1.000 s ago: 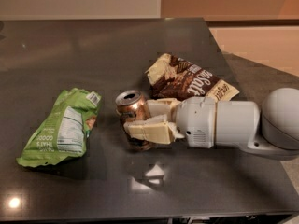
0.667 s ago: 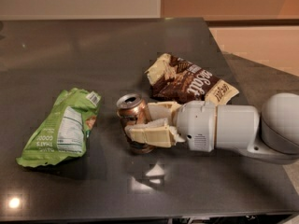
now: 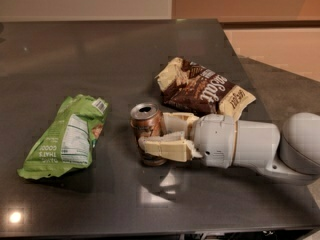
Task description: Place orange can upright
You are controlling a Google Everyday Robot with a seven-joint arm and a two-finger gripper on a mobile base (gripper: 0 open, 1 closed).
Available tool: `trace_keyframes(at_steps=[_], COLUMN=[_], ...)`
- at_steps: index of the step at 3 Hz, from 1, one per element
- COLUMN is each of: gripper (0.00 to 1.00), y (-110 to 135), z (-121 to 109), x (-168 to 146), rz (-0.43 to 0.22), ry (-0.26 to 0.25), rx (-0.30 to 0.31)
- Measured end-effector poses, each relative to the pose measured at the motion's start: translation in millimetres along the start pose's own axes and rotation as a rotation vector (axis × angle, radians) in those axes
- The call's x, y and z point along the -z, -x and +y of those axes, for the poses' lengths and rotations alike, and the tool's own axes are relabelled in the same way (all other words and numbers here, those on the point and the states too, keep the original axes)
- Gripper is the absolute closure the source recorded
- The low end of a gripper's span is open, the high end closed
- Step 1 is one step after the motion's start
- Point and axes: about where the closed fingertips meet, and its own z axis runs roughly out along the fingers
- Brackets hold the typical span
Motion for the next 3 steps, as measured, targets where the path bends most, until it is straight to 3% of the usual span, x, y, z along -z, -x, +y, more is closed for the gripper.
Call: trace_keyframes(at_steps=[1, 3], gripper=[1.0, 0.59], y=[-2.8, -10.9], z=[-1.1, -2.0], x=[3.8, 10.2], rz=[-0.029, -0.069], ry=[0.023, 0.04], rx=[0.015, 0.068])
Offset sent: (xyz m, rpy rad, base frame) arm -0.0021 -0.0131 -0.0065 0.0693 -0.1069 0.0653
